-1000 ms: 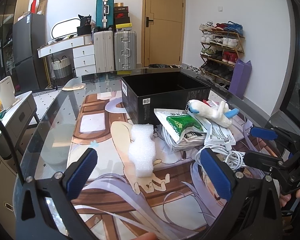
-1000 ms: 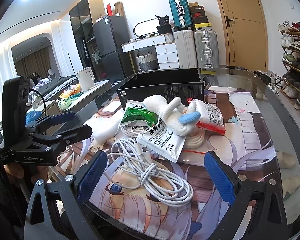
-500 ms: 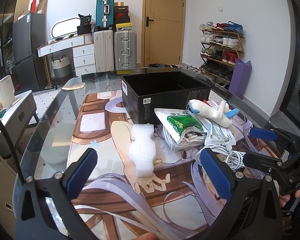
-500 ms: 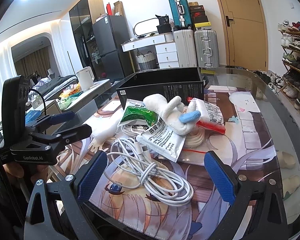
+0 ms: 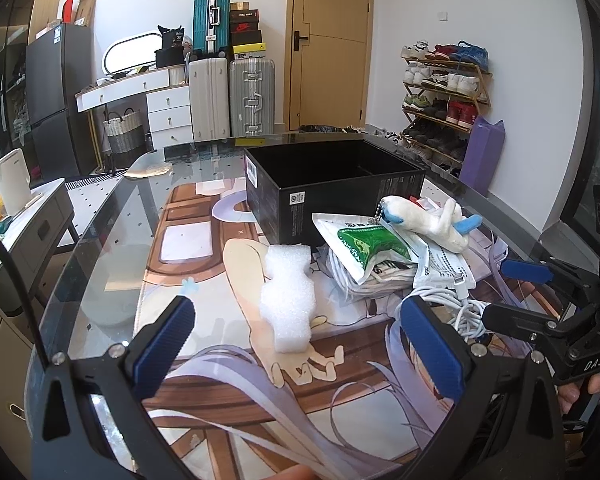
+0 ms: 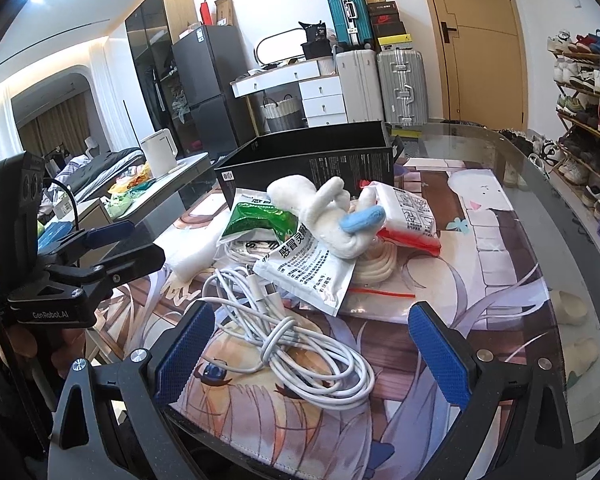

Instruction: Organize soft objects

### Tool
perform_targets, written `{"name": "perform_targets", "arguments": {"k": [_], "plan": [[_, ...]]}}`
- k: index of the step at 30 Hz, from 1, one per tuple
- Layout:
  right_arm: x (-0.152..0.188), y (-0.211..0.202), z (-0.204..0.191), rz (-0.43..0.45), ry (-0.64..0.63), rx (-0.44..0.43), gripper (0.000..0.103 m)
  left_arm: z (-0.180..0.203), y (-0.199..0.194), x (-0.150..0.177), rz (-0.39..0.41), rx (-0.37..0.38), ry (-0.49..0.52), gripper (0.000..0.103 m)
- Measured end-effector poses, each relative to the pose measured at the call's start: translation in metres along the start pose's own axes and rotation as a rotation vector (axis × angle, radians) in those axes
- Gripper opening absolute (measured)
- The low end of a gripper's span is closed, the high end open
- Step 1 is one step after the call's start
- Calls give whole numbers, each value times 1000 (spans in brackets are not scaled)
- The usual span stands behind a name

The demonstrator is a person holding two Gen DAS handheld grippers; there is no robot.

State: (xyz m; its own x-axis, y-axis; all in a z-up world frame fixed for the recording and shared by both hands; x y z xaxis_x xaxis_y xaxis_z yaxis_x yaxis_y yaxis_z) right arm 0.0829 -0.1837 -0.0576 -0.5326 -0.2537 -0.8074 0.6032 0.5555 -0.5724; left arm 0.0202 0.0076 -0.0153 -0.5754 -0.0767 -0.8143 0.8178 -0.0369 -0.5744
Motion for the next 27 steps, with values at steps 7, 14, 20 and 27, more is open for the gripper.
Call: {"name": "perform_targets", "arguments": {"k": [7,14,20,27], "plan": [[1,2,0,-13,-1,7,99,-4,3,2,-5,0,-10,103],[3,9,4,-35,4,22,99,-8,5,2,-11,-14,-25,103],[6,16,4,-63,-7,54,99,-10,6,2,-13,-20,-33,103],[8,22,10,-86,10,72,99,-12,9,2,-15,-32,-21,103]]}}
Point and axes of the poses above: each gripper's, at about its wrist camera, not at the fingertips, and y roughly the way its jaws point, z to its right, x to its underside, the point moved 2 cm from there along y, roughly the way its jaws point, and after that the axes turned 3 degrees about x, right-handed, at the moved point
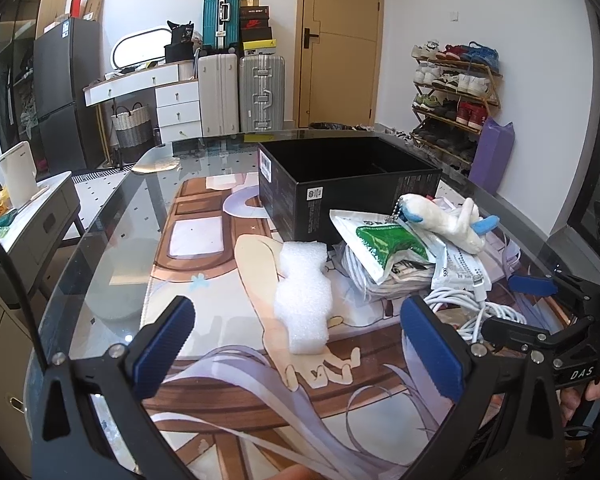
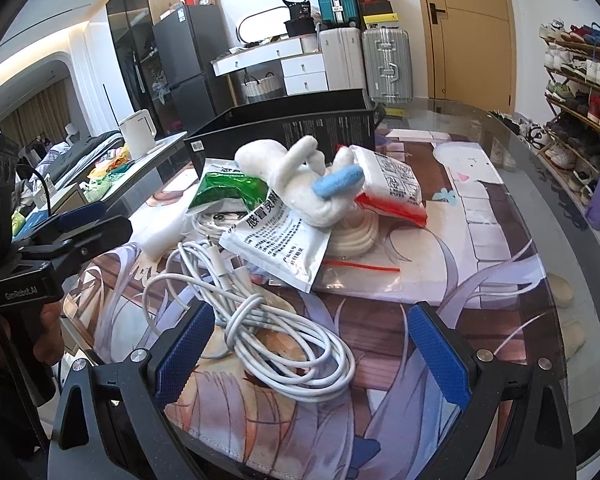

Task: Organize soft objects
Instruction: 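Move the left gripper to the white foam block and close on it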

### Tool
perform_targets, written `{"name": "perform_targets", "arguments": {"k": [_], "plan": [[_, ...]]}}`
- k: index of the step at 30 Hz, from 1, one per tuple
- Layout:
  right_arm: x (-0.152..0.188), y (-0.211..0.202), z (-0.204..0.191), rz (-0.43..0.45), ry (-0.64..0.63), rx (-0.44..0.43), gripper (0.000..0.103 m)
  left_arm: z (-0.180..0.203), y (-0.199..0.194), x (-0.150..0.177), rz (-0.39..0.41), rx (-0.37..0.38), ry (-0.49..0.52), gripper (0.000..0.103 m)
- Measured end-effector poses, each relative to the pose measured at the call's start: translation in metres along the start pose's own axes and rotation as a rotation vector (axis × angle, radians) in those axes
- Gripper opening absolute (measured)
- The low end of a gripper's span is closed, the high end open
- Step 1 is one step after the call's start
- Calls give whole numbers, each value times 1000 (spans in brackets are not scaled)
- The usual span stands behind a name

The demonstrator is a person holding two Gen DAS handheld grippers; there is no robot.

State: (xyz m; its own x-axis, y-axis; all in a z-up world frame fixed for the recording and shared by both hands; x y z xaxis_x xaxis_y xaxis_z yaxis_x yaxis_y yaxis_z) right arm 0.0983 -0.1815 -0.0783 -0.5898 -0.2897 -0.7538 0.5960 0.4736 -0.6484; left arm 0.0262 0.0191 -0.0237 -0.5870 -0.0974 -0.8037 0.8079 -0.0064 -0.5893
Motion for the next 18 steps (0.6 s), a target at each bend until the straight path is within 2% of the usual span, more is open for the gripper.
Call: {"name": "perform_targets", "arguments": {"k": [5,11,15,18], "plan": [[1,3,2,-9,-10,22,99,-1,6,1,-11,-10,8,103],[2,1,10,-20,-20,52,99,-7,13,2,-42,50,-35,103],[1,0,17,-24,-10,57,99,-8,13,2,-22,45,-40,103],[1,-4,15,-20,15,5,99,-11,14,-1,-7,119,-58,103]]}}
Point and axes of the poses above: each gripper's, at about its wrist camera, not at the fingertips, and y roughly the way its jaws point, z to its right, x to its underside, the point moved 2 cm from there along y, roughly the way its jaws point, and after that the axes turned 3 degrees about x, right-handed, at the moved point
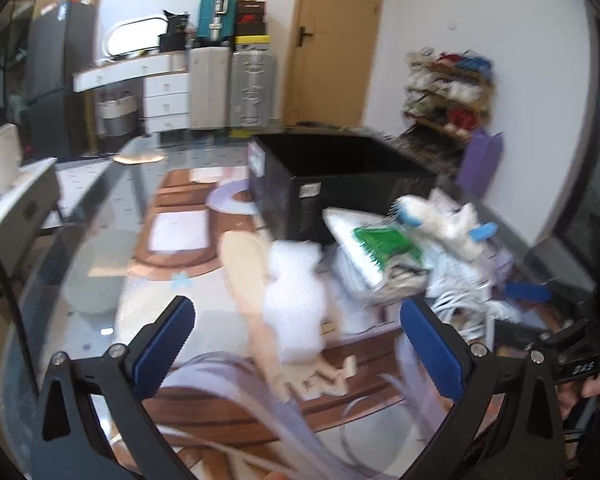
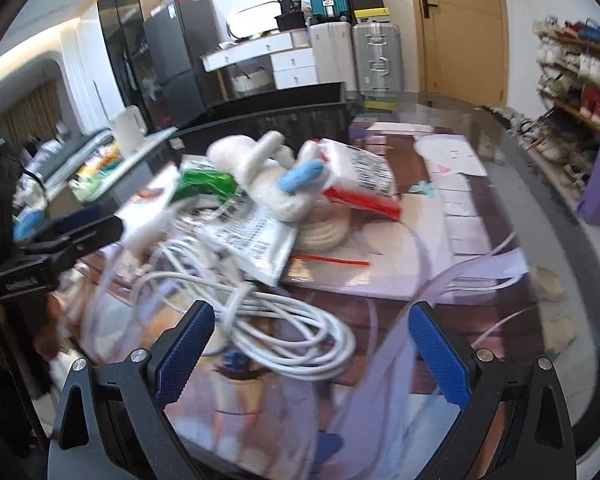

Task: Organize soft objects
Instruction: 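Move the left gripper to the white foam block and close on it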

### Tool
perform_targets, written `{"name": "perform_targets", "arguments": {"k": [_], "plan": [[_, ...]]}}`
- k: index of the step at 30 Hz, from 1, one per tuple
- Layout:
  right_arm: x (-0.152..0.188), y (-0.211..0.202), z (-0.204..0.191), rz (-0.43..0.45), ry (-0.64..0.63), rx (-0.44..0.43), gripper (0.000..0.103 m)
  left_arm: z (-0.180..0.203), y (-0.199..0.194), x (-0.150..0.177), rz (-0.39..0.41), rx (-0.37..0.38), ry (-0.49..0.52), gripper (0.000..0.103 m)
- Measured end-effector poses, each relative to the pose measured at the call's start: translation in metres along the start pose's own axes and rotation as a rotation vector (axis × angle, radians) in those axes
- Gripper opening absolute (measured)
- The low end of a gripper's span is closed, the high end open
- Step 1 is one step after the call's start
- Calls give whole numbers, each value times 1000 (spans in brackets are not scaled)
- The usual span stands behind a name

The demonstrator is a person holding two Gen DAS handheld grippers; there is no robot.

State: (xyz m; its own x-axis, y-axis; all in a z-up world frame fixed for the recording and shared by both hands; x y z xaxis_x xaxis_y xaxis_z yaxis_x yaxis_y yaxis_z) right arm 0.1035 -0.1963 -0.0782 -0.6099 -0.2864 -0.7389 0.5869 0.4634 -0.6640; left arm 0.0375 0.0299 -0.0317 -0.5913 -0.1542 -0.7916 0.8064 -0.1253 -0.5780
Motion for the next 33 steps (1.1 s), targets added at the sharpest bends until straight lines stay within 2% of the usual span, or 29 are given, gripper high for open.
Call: {"name": "perform_targets", "arguments": {"k": [2,6,9,11,14,20,23,26,28,29,32,33], "plan": [[0,0,-4,3,0,-19,99,-2,4,-1,-49,2,-11,103],[1,3,-16,7,-28,-21,99,-3,4,0,-37,-60,13,103],[0,4,-20,16,-18,-26,99,-4,9,1,-70,-42,17,103],[0,4,-21,21,-10,-23,95,-3,11,3,-86,-53,25,103],[-1,4,-17,28,14,-15,87,-10,18,3,-120,-71,-14,103],[-4,6,-15,30,10,-8,85,-11,25,6,-144,-55,-21,100],[-3,6,-18,29,-8,1,84,-8,26,7,-156,-57,-4,93],[-1,5,-22,29,-32,-15,75,-7,25,8,-149,-64,5,85],[0,5,-23,30,-38,-18,74,-5,25,9,-148,-62,18,78],[1,4,-23,33,-39,-26,73,-4,25,10,-149,-64,25,69],[0,3,-21,22,-20,-76,58,-2,25,11,-147,-59,41,51],[1,2,-23,24,-30,-74,58,-1,24,11,-144,-50,47,44]]}}
Point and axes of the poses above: each gripper's, at about its wrist camera, not at the fingertips, and y roughly the way its jaws point, z to its right, x to its underside, the point moved 2 cm from there along y, roughly the way its jaws point, and after that the axes turned 3 degrees about x, right-handed, at the moved point
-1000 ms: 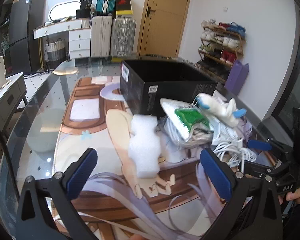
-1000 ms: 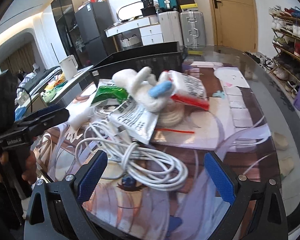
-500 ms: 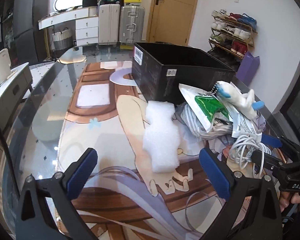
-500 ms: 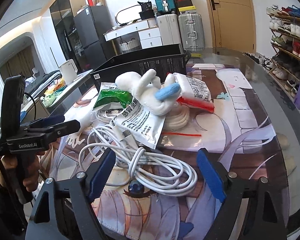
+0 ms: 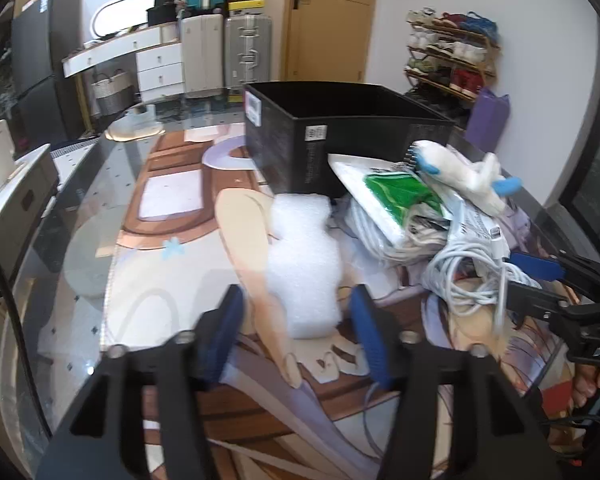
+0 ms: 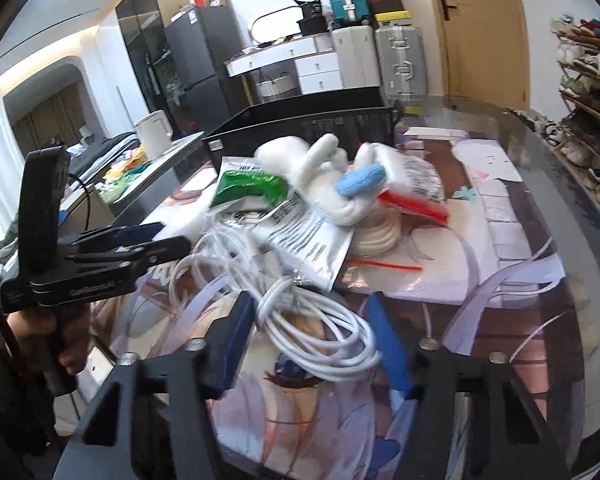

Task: Organize soft objects
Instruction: 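Move the left gripper to the white foam block and close on it, then lift the foam block with the left gripper while the right gripper grasps the white cable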

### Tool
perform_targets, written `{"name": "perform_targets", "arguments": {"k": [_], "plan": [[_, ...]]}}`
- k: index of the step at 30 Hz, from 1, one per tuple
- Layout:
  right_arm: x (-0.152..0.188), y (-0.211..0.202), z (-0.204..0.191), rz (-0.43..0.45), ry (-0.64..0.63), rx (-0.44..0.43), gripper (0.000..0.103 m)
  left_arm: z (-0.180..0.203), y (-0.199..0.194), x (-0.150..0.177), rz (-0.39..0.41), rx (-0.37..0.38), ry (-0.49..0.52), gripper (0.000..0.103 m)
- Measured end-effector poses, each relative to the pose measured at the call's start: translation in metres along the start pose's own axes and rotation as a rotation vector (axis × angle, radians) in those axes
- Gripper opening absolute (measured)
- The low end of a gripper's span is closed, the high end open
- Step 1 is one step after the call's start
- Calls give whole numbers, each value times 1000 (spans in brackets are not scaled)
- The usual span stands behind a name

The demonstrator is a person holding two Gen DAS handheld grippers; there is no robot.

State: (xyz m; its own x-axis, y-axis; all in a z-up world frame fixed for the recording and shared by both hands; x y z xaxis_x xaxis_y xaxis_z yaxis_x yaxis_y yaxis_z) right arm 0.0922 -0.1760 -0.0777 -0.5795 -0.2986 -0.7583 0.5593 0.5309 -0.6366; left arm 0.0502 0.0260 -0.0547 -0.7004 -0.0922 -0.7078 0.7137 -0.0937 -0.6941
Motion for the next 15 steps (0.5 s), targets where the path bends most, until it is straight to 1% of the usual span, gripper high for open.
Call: {"name": "perform_targets", "arguments": {"k": [1,2,3,7,11,12,13,14,15], "plan": [[1,1,-3,2,-21,11,58,0,0,0,0,1,5,40],[1,1,-5,3,-31,10,57,0,-1,0,1,-1,7,31],[1,1,-6,4,-33,4,57,-1,-1,0,1,2,4,26],[2,0,-13,9,-69,-2,57,-2,-3,0,4,34,-3,23],[0,-5,-19,29,-89,-16,57,-1,-5,1,12,41,-1,23],[1,-7,-21,35,-93,-18,55,0,-6,1,14,43,1,23],[1,-8,-22,39,-99,-22,41,1,-6,1,16,44,2,23],[-1,-9,-24,39,-107,-37,21,2,-7,1,18,45,2,22],[-2,-10,-25,44,-108,-21,21,2,-8,1,19,45,4,22]]}}
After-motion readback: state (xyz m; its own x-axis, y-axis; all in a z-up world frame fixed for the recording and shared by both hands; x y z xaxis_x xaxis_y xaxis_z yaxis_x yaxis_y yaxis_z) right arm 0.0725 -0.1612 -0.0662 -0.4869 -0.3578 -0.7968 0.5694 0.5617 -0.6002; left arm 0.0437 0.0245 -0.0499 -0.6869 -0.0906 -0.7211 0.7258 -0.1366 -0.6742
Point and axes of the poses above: each gripper's, at about its wrist camera, not at the fingertips, and y roughly the way its jaws point, z to its right, x to its underside, the point moved 2 cm from there along y, roughly the way its jaws point, and after that the axes turned 3 degrees about x, right-handed, at the moved point
